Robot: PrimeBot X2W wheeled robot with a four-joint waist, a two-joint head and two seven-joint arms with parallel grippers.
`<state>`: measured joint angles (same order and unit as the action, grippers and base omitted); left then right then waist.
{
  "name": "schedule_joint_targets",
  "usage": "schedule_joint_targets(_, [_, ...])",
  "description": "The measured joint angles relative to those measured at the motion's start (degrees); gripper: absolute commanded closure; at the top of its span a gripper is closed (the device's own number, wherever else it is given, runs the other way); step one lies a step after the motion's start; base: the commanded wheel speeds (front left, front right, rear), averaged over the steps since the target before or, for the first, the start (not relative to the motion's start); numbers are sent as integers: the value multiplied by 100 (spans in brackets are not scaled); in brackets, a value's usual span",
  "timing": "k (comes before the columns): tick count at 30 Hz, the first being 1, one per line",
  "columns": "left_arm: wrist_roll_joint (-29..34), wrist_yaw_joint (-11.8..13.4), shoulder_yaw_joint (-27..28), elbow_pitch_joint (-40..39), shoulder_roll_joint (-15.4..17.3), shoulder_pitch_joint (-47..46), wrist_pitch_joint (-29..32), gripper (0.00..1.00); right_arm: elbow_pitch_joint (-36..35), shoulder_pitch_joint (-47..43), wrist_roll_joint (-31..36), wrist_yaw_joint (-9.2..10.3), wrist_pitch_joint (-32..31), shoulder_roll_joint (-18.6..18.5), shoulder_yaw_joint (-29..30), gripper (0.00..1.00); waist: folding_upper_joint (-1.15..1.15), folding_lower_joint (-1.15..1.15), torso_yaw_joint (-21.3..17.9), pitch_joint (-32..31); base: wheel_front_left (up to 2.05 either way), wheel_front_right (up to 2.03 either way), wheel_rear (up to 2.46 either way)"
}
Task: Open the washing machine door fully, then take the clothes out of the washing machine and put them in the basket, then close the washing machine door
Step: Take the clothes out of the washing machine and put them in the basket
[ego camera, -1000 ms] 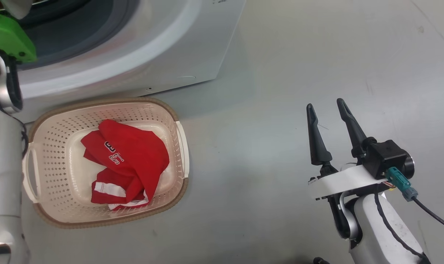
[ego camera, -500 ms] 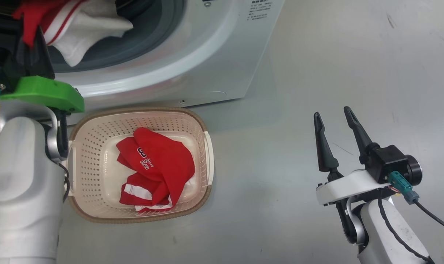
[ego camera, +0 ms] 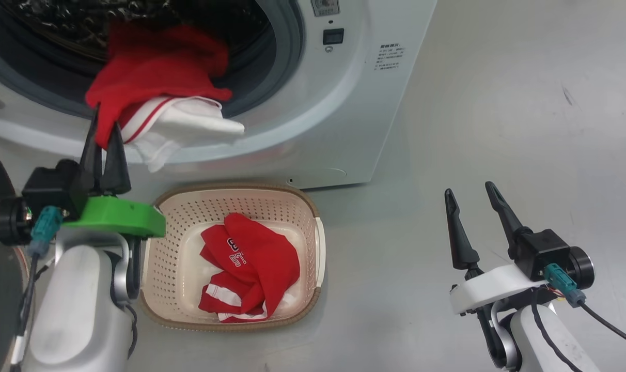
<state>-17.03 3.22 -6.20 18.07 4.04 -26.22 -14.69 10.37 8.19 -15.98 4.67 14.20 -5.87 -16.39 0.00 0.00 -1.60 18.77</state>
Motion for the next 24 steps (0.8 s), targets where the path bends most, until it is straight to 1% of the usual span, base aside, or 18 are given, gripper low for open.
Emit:
schedule_joint_targets(5, [87, 0, -40, -426, -8, 480, 0, 100, 44, -196, -1, 1, 0, -5, 16, 0, 0, 0, 92, -310, 0, 0, 0])
schedule_joint_targets(15, [148, 2, 31, -1521, -8, 910, -2, 100, -16, -341, -3, 0, -18, -22, -65, 0, 0, 0, 218, -742, 0, 0, 0])
schedule_joint_targets(18, [147, 5, 30, -1538, -9, 1033, -1, 100, -36, -372, -3, 0, -27, -22, -67, 0, 0, 0, 211, -761, 0, 0, 0])
schedule_joint_targets(21, [118, 9, 24, -1496, -12, 1346, -1, 100, -92, -385, -3, -7, -42, -18, -111, 0, 0, 0, 172, -747, 0, 0, 0])
schedule_joint_targets(24, [36, 2, -165, -1280, -60, 1635, 0, 100, -185, -386, -3, -7, -80, -16, -112, 0, 0, 0, 113, -676, 0, 0, 0])
